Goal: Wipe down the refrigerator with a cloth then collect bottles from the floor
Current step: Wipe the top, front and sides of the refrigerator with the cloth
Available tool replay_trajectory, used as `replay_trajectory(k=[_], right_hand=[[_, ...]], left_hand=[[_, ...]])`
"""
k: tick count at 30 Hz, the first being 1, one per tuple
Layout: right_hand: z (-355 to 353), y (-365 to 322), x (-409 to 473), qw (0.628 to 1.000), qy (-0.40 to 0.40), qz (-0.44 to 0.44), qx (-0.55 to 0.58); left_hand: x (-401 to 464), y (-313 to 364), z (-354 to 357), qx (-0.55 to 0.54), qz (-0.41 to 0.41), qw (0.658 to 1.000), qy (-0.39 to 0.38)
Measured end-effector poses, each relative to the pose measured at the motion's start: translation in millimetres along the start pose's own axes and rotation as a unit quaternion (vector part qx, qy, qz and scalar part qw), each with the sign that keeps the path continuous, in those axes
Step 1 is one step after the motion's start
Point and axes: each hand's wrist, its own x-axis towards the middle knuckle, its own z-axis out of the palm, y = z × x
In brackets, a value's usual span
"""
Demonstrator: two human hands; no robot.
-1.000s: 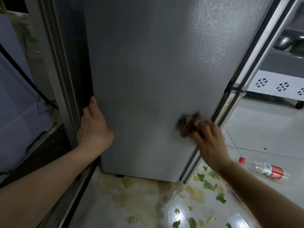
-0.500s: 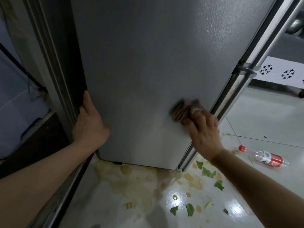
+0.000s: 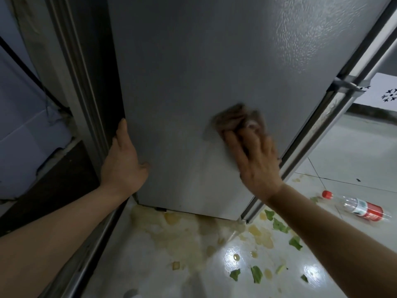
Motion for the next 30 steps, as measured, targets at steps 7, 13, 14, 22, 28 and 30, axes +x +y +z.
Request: replay_trajectory(k=[7, 13, 14, 22, 28, 30], right_hand=[[13.3, -40.0, -21.9, 0.949, -0.22, -0.226, 0.002], [8.9, -40.8, 46.7, 0.999, -0.006, -0.027, 0.04], [13.2, -46.5, 45.2, 0.999, 0.001, -0.025, 0.034], [29.7, -84.0, 6.8, 0.954, -0.174, -0.242, -0.03], [15.0, -78.2, 75.0, 0.997, -0.02, -0.062, 0.03], [20.7, -84.2, 82.4, 0.999, -0.002, -0.044, 0.019]], left_hand=[[-0.9, -9.7, -4.9, -0.026, 0.025, 0.998, -0.046], [-0.9, -22.9, -15.4, -0.052, 0.062, 0.995, -0.059], [-1.1, -25.2, -16.2, -0.052, 0.065, 0.995, -0.062], [0.5, -33.3, -19.9, -0.027, 0.064, 0.995, -0.075], [0.5, -38.9, -25.3, -0.046, 0.062, 0.993, -0.084], [0.9, -42.2, -26.9, -0.055, 0.049, 0.993, -0.095]])
